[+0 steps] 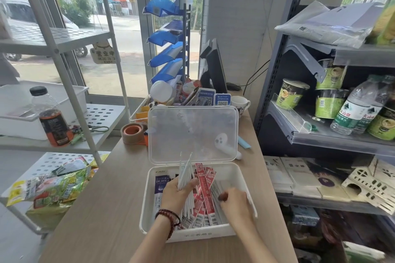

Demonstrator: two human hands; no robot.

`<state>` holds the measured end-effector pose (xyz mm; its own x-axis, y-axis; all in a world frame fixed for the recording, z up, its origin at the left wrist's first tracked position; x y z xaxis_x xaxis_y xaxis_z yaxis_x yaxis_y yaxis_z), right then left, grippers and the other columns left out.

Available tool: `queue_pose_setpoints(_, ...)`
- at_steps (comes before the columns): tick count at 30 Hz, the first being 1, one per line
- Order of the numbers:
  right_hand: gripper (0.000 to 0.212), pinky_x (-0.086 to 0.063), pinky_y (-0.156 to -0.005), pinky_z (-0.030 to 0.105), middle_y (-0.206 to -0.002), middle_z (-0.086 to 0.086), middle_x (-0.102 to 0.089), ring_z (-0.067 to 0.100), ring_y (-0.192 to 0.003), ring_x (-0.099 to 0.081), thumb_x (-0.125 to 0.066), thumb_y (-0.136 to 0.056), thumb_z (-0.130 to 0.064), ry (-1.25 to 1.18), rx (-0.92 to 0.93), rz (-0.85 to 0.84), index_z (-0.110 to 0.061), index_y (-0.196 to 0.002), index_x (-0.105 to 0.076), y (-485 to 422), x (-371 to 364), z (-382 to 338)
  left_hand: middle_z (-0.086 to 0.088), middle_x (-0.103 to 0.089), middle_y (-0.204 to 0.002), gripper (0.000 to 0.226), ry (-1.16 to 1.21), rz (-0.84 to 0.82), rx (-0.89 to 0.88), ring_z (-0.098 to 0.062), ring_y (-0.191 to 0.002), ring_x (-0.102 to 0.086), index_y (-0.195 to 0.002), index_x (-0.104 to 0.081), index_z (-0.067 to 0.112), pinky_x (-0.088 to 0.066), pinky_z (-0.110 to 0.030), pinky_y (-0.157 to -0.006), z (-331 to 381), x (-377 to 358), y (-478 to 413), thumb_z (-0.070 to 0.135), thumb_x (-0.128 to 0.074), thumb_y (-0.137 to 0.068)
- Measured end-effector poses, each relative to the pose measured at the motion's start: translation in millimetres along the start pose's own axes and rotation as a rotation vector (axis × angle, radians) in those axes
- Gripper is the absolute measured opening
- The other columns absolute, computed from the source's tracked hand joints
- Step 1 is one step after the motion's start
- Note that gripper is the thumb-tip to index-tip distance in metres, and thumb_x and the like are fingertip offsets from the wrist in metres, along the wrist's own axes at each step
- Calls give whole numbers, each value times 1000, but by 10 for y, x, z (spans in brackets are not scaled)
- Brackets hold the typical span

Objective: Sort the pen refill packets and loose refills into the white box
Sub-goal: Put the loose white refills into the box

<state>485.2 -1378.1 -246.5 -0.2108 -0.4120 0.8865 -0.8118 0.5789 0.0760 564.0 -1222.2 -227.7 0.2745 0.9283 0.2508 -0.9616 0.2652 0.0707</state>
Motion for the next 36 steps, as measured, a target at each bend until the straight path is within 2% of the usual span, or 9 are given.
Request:
queue_pose_setpoints(5,25,-59,-71,35,-101,0,-72,19,-85,-69,-57,-91,-15,2,-9,-6,-24,-109,-72,-7,-51,12,7,-48,-53,33,-7,-10,-26,-1,-40,-38,-85,-69,5,-34,-11,-43,19,13,16,37,-68,-81)
queue_pose_setpoints(8,14,-54,-64,27,-93,-6,-72,12,-79,-67,-63,-92,-34,-110,34,58,-25,-99,-70,19,31,-41,8,-50,-56,32,-18,-20,-21,-4,-46,-42,-86,-68,8,-36,-12,-46,27,15,26,39,-66,-81)
queue_pose_setpoints(10,20,-52,-63,24,-83,-10,-70,6,-74,-64,-63,-90,-42,-231,93,112,-24,-90,-69,37,93,-84,9,-51,-58,28,-9,-22,-8,-4,-50,-45,-85,-65,11,-37,-13,-50,44,17,39,39,-65,-82)
queue_pose_setpoints(15,16,-47,-66,8,-79,-20,-66,-6,-74,-62,-65,-88,-43,-324,250,88,-28,-91,-69,101,185,-168,4,-66,-75,16,44,5,4,-9,-71,-61,-84,-63,21,-40,-17,-58,97,44,69,37,-67,-82)
queue_pose_setpoints(20,24,-55,-72,15,-79,-20,-69,-6,-76,-65,-65,-81,-53,-366,343,61,-35,-96,-68,154,226,-168,6,-56,-58,28,-46,-76,-42,-1,-46,-48,-75,-63,14,-40,-13,-47,79,8,94,40,-67,-80)
queue_pose_setpoints(25,38,-54,-76,13,-82,-24,-69,-10,-80,-65,-71,-74,-54,-348,369,42,-51,-106,-51,190,272,-206,3,-58,-59,26,-53,-130,-78,0,-44,-47,-73,-61,14,-40,-13,-48,108,-12,110,38,-66,-82)
queue_pose_setpoints(29,34,-53,-75,15,-82,-28,-68,-11,-81,-64,-68,-74,-59,-351,358,28,-53,-104,-52,194,291,-192,11,-59,-48,18,-13,-172,-101,5,-44,-52,-67,-62,18,-40,-9,-46,169,-23,155,25,-67,-83)
queue_pose_setpoints(32,36,-49,-71,7,-84,-26,-70,-11,-81,-65,-67,-75,-58,-386,356,20,-51,-107,-51,198,286,-189,1,-71,-65,20,4,-168,-86,-11,-63,-68,-82,-70,12,-57,-25,-61,167,-22,160,32,-69,-79)
queue_pose_setpoints(36,30,-53,-72,9,-87,-18,-72,-10,-81,-67,-71,-84,-44,-446,334,37,-39,-111,-60,169,246,-183,-5,-75,-86,25,84,-204,-75,-18,-75,-73,-92,-70,8,-59,-37,-74,147,-23,149,30,-64,-82)
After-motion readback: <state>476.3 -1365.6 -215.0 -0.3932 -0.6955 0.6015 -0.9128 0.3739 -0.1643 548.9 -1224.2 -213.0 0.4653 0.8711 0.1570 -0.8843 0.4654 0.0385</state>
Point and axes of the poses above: each hand's wrist, its own y-axis away from the middle knuckle, its own x-axis out of the back of the hand, z = x × y, the point moved 1 cm from there along -y, towards the middle knuckle
